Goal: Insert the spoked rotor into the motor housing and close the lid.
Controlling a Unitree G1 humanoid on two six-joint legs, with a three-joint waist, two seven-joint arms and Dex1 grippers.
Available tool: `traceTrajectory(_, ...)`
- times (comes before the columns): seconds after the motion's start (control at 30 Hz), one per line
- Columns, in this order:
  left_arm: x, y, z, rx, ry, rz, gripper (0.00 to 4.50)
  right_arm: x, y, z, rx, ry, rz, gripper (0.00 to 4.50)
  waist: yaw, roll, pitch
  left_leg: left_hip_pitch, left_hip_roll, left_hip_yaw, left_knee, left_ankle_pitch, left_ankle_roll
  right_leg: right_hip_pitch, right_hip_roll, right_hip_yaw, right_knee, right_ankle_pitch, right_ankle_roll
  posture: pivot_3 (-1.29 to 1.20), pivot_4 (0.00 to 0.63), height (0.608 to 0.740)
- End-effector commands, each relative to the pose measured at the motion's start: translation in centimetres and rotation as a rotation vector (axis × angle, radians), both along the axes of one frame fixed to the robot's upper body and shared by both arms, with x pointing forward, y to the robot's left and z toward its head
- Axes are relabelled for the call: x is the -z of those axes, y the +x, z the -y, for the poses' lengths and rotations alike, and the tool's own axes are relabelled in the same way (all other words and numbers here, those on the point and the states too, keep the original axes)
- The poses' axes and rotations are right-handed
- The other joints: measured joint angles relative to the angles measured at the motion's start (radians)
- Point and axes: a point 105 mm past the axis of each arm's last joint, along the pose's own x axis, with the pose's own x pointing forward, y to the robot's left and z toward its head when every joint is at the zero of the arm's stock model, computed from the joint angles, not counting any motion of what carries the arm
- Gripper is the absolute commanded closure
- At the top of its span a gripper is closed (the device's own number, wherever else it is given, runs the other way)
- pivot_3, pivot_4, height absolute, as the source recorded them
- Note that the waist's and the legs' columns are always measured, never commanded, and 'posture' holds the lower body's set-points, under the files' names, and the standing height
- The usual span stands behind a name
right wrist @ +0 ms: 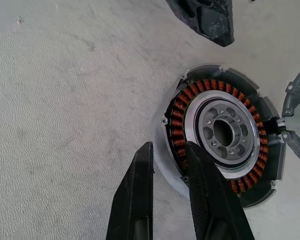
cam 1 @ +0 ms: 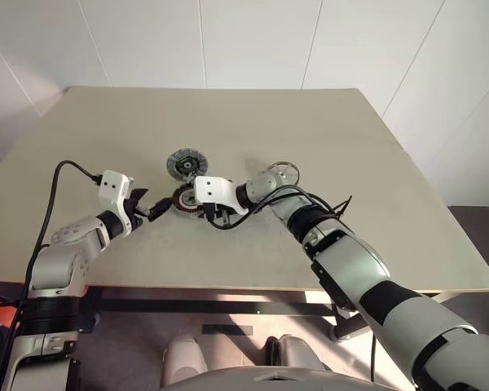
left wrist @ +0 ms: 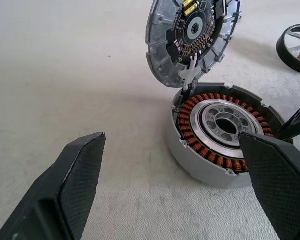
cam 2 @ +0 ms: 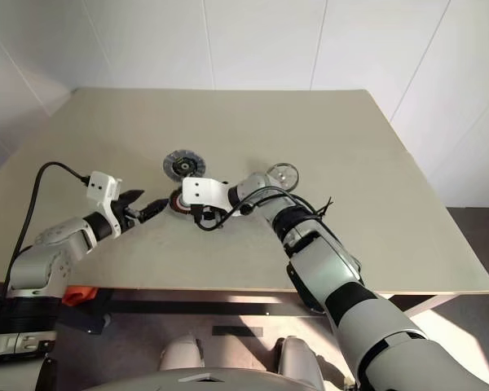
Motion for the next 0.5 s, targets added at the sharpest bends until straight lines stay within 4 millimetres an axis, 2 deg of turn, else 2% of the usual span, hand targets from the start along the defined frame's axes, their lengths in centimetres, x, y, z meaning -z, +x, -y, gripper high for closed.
traceTrajectory(0.03, -1.9, 0.3, -0.4, -0.010, 0.008, 0.068, 0.00, 0.9, 0.4, 1.0, 0.019, -0.058, 0.030, 3.40, 0.000, 0.000, 0.000, 0.001, 0.000, 0.000, 0.000, 0.000, 0.000, 0.001, 0.000, 0.000, 0.000, 0.000, 0.000, 0.00, 0.000, 0.740)
traceTrajectory(0.5, -2.1, 0.3, -0.8, -0.024, 0.012, 0.070, 0.00, 2.1, -0.6, 1.4, -0.042, -0.108, 0.009, 3.40, -0.001, 0.000, 0.000, 0.002, -0.001, 0.000, 0.000, 0.000, 0.000, 0.001, -0.003, -0.003, 0.001, 0.000, 0.000, 0.00, 0.000, 0.740)
